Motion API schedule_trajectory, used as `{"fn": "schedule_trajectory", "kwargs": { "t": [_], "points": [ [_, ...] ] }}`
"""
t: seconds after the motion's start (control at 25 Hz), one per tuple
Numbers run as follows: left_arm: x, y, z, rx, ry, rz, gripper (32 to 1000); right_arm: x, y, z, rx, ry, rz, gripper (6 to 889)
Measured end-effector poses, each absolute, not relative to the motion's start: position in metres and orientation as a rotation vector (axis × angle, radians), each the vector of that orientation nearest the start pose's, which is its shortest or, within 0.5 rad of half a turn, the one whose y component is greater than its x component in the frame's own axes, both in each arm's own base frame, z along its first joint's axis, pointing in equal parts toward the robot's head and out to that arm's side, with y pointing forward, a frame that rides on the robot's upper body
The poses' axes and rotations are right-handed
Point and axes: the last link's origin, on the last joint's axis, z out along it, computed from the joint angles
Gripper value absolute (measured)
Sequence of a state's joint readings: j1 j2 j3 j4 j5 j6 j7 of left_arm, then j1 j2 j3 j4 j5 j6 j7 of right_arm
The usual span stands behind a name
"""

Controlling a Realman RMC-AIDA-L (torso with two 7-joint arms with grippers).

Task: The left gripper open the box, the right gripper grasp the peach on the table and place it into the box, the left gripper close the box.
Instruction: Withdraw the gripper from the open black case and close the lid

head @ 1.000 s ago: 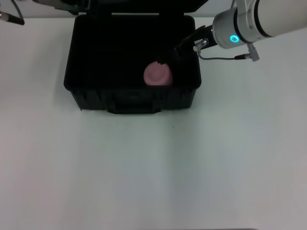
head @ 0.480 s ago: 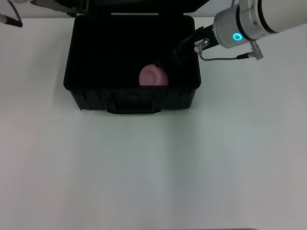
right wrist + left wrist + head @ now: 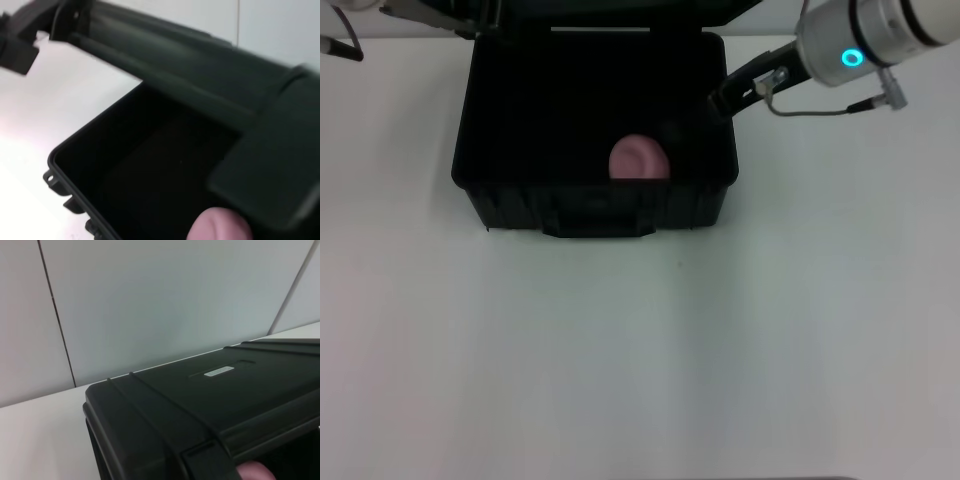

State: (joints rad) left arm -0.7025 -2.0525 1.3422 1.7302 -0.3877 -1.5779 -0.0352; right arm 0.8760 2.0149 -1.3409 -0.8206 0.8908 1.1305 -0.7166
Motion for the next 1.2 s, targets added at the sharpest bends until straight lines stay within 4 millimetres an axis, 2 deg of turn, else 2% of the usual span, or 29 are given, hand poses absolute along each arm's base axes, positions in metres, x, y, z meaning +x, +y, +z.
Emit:
{"fn": "schedule_trajectory", "kwargs": {
  "t": [0.48,0.92,1.2],
  "points": [
    [-0.088,0.381,0.075,-2.102,-1.112,0.054,387,0.160,0.433,0.010,-2.560,1.019,-0.195,866],
    [-0.088,0.381,0.075,-2.104,-1.113,0.054,392,0.172,0.425,0.021,-2.516,1.032,-0.443,866],
    [-0.087,0.381,0.075,-2.106,-1.110,0.053,395,0.177,0.420,0.022,-2.505,1.061,-0.506,866]
  ]
}}
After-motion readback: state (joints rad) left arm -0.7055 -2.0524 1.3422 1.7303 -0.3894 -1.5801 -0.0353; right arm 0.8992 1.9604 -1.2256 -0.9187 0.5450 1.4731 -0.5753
